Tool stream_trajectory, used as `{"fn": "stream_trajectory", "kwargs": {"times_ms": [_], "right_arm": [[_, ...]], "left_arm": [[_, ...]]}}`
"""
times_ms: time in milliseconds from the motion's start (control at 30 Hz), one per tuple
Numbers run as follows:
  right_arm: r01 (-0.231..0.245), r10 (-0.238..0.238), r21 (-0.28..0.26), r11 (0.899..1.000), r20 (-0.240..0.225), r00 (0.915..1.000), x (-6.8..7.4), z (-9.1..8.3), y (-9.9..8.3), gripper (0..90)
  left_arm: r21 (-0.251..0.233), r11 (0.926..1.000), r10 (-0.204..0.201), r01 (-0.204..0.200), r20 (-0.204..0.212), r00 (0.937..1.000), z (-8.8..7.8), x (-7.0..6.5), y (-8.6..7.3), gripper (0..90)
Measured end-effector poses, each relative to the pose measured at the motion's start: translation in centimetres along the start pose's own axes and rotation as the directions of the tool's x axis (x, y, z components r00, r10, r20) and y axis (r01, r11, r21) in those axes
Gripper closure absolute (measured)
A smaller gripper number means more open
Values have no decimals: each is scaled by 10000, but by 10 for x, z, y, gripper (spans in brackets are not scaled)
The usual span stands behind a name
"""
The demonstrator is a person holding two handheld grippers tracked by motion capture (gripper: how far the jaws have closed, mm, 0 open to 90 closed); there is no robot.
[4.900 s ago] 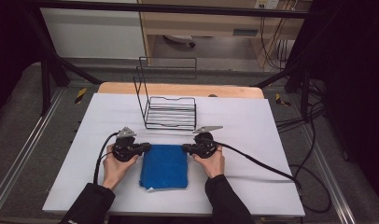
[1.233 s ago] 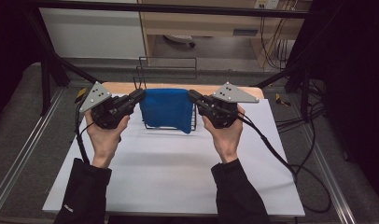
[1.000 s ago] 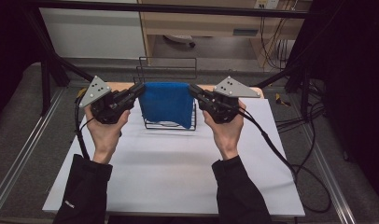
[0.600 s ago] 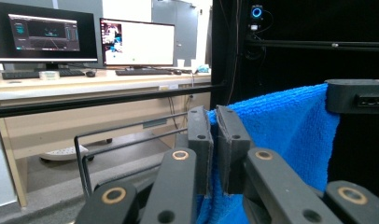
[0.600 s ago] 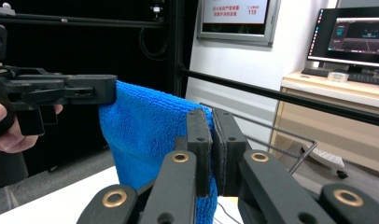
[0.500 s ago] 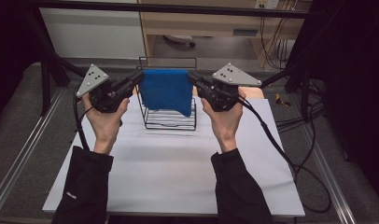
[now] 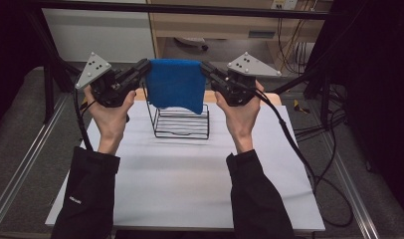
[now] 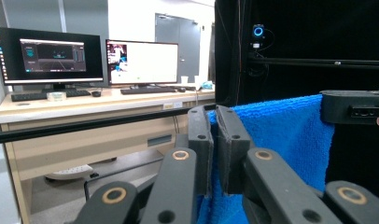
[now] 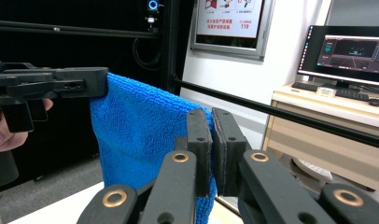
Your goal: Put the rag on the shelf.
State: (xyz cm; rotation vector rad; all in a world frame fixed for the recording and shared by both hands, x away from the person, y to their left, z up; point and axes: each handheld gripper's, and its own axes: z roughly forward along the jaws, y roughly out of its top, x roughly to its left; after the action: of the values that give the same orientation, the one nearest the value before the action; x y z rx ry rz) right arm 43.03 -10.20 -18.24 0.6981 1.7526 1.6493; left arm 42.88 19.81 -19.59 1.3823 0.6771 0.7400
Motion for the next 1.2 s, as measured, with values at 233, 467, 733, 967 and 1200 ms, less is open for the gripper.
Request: {"fn": "stream_trajectory", "kwargs": {"times_ms": [233,467,733,967,1200], "right_arm": [[109,-107,-182,9998,102,9999,-5,3,11,870],[250,-243,-330,9991,199,9995,-12,9,21,870],[320,-310,-422,9986,242,9992,-15,18,32,870],[328,-314,-428,9985,326,9990,-22,28,39,870],[251,-237,-385,9989,363,9991,-32,36,40,869]], "left_arm": [[-208,9997,128,-128,-25,9999,6,1,10,851],[-346,9990,283,-290,-182,9994,14,4,23,851],[-471,9988,95,-109,-299,9995,22,12,30,851],[-550,9985,-41,13,-504,9987,32,16,34,851],[-596,9982,44,-77,-554,9985,42,19,34,851]]}}
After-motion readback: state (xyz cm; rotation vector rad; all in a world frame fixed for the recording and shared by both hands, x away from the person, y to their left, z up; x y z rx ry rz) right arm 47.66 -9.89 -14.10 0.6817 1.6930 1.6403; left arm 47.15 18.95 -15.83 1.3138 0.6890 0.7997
